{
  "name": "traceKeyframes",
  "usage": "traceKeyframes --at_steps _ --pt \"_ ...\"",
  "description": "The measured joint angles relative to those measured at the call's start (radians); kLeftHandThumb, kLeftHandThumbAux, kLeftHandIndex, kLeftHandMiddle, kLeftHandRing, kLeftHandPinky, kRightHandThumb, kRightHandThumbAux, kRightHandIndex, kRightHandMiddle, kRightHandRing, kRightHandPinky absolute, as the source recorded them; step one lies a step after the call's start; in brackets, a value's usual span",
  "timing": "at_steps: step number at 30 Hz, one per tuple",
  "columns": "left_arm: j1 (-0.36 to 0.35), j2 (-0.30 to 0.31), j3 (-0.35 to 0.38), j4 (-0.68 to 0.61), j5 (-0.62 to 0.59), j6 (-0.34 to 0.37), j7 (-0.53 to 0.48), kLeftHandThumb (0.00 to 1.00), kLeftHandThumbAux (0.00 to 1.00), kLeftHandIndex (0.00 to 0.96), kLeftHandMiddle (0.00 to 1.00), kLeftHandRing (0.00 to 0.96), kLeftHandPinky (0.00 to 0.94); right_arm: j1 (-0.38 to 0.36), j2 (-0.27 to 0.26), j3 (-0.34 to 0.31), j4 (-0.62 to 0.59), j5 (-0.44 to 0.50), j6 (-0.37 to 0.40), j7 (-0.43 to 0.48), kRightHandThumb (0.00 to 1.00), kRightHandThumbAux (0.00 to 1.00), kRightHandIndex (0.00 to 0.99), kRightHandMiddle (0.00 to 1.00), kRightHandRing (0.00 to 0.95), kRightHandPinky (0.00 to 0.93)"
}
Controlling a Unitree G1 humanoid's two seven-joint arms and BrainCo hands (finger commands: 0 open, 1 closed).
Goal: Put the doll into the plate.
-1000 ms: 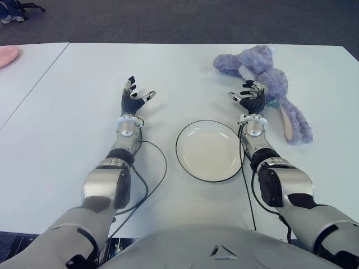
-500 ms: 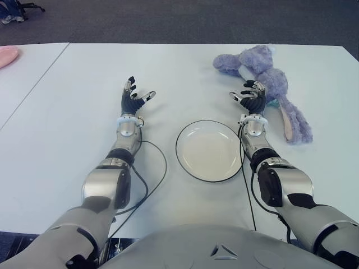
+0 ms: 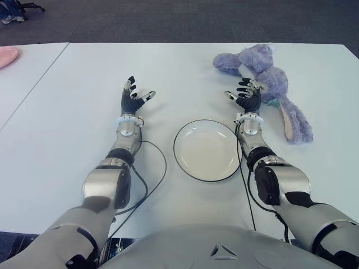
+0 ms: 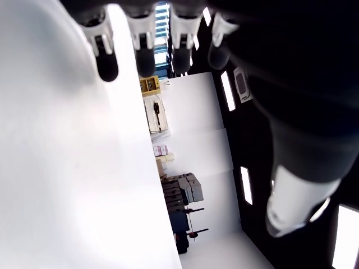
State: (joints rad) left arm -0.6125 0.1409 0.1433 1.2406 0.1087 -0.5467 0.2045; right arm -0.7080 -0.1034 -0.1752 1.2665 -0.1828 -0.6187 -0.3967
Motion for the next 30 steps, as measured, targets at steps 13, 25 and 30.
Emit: traceKeyframes --at_steps 13,25,30 --pt "0.000 0.000 0.000 -0.003 0.000 0.000 0.000 0.000 0.748 0.081 0.086 0.094 0.146 -0.037 0.028 0.020 0.015 0.006 -0.043 0.036 0.141 0.919 0.226 0.311 0.316 0.292" --pt "-0.001 -0.004 0.012 -0.005 -0.008 0.000 0.000 0.000 0.776 0.081 0.098 0.104 0.153 -0.146 -0.042 0.059 0.013 -0.013 -0.071 0.059 0.191 0.898 0.210 0.307 0.302 0.260" --pt "-0.001 -0.004 0.013 -0.005 -0.010 0.000 0.000 0.000 0.784 0.075 0.101 0.107 0.154 -0.183 -0.092 0.082 0.013 -0.029 -0.071 0.058 0.205 0.890 0.202 0.307 0.298 0.247"
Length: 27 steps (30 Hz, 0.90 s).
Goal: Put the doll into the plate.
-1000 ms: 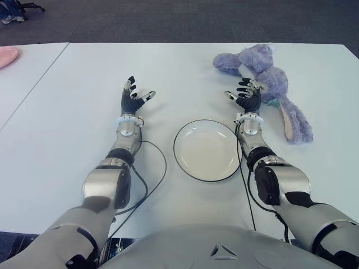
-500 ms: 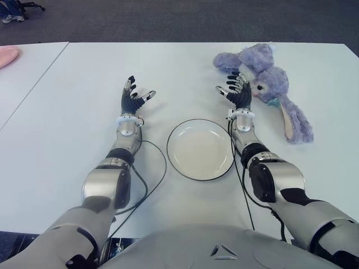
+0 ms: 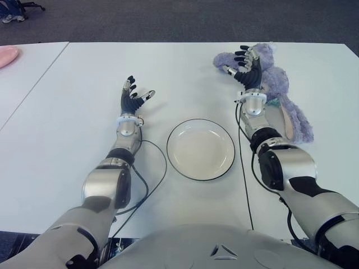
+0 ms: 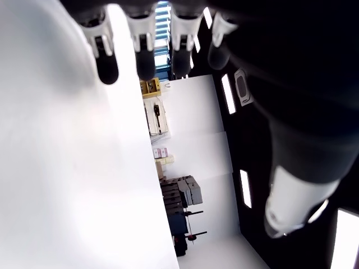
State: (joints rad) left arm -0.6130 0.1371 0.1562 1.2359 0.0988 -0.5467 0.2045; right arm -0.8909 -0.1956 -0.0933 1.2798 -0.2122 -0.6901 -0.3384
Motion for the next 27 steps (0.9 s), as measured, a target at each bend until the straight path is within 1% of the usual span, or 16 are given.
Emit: traceKeyframes --at_steps 4,10,13,18,24,27 --pt "0.000 0.000 0.000 0.000 0.000 0.000 0.000 0.000 0.790 0.075 0.105 0.109 0.154 -0.027 -0.032 0.021 0.000 -0.020 0.000 -0.006 0.204 0.884 0.197 0.302 0.285 0.232" --pt "0.000 0.000 0.001 0.000 -0.001 0.000 0.000 0.000 0.788 0.077 0.106 0.109 0.150 -0.045 -0.063 0.077 0.000 -0.078 -0.002 -0.041 0.119 0.864 0.200 0.292 0.265 0.212" --pt "0.000 0.000 0.001 0.000 -0.001 0.000 0.000 0.000 0.781 0.078 0.103 0.105 0.144 -0.047 -0.069 0.106 0.000 -0.107 -0.002 -0.060 0.056 0.825 0.205 0.292 0.263 0.193" --pt "0.000 -0.001 0.002 0.000 -0.001 0.000 0.000 0.000 0.773 0.078 0.097 0.099 0.139 -0.051 -0.082 0.144 0.001 -0.140 -0.002 -0.066 0.014 0.771 0.201 0.266 0.237 0.167" --pt "0.000 -0.002 0.004 0.000 0.000 0.000 0.000 0.000 0.770 0.078 0.094 0.096 0.139 -0.060 -0.113 0.162 0.002 -0.145 -0.001 -0.050 0.001 0.731 0.182 0.225 0.198 0.143" --pt "0.000 -0.002 0.004 0.000 0.000 0.000 0.000 0.000 0.771 0.077 0.090 0.094 0.141 -0.067 -0.136 0.166 0.002 -0.145 0.003 -0.034 0.002 0.706 0.165 0.190 0.163 0.108"
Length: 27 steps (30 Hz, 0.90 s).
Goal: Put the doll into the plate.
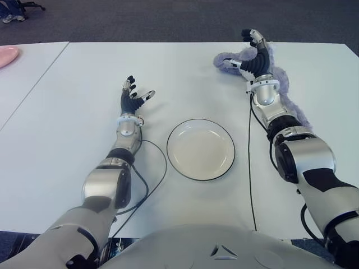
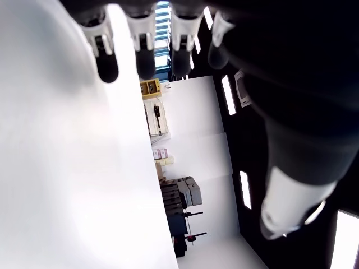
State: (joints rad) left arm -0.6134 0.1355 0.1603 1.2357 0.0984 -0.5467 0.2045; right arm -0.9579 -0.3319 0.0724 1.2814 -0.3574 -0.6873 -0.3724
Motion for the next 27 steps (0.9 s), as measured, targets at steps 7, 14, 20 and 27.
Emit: traceKeyframes --at_steps 7,14,20,27 --pt "0.000 0.000 0.000 0.000 0.000 0.000 0.000 0.000 0.766 0.074 0.090 0.095 0.140 -0.024 -0.059 0.025 0.000 -0.011 0.015 0.014 0.010 0.682 0.157 0.146 0.112 0.050" --pt "0.000 -0.002 0.001 0.000 0.000 0.000 0.000 0.000 0.755 0.067 0.090 0.096 0.130 -0.029 -0.124 0.085 0.005 -0.074 0.041 0.007 0.014 0.680 0.157 0.074 0.037 0.008" --pt "0.000 -0.002 0.003 0.000 0.000 0.000 0.000 0.000 0.755 0.062 0.082 0.090 0.122 -0.020 -0.183 0.180 0.023 -0.180 0.116 -0.042 0.002 0.648 0.150 0.021 0.004 0.000" --pt "0.000 -0.002 -0.001 0.000 0.002 0.000 0.000 0.000 0.762 0.058 0.073 0.081 0.110 0.013 -0.224 0.327 0.046 -0.334 0.212 -0.094 0.011 0.635 0.118 0.001 0.000 0.000"
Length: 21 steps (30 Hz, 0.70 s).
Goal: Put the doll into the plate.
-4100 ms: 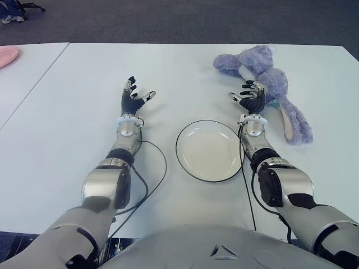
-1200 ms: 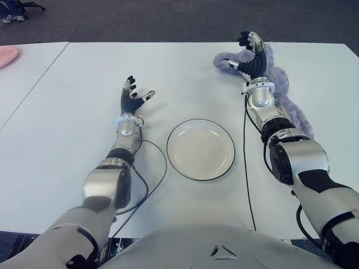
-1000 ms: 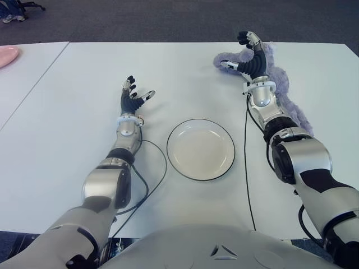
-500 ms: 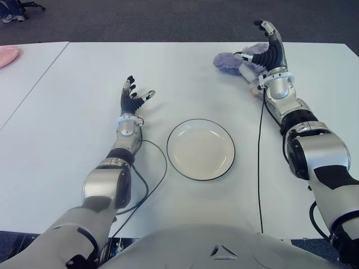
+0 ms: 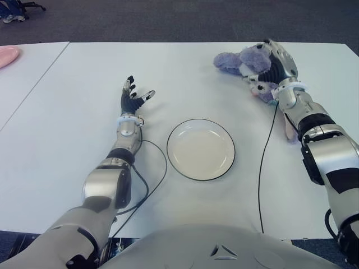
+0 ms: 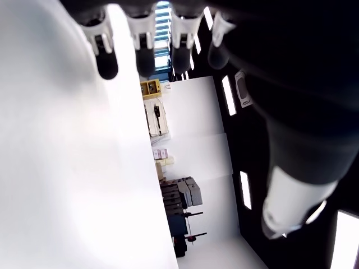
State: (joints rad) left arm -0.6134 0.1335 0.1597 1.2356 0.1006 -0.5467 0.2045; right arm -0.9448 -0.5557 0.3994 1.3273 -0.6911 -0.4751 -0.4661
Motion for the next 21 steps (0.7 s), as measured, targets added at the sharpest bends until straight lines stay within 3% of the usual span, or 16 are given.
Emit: traceKeyframes --at_steps 7,16,21 --pt "0.000 0.000 -0.005 0.000 0.002 0.000 0.000 0.000 0.743 0.056 0.070 0.076 0.097 0.013 -0.019 0.072 0.006 -0.058 0.031 -0.001 0.030 0.635 0.111 0.000 0.000 0.000" --pt "0.000 0.000 -0.008 0.000 0.003 0.001 0.000 0.000 0.667 0.056 0.070 0.067 0.071 0.019 -0.030 0.098 0.005 -0.059 0.040 0.004 0.074 0.656 0.125 0.000 0.000 0.000" --pt "0.000 -0.001 -0.009 0.000 0.003 0.003 0.000 0.000 0.609 0.058 0.073 0.062 0.051 0.060 -0.032 0.100 0.006 -0.056 0.040 -0.012 0.108 0.662 0.139 0.000 0.000 0.000"
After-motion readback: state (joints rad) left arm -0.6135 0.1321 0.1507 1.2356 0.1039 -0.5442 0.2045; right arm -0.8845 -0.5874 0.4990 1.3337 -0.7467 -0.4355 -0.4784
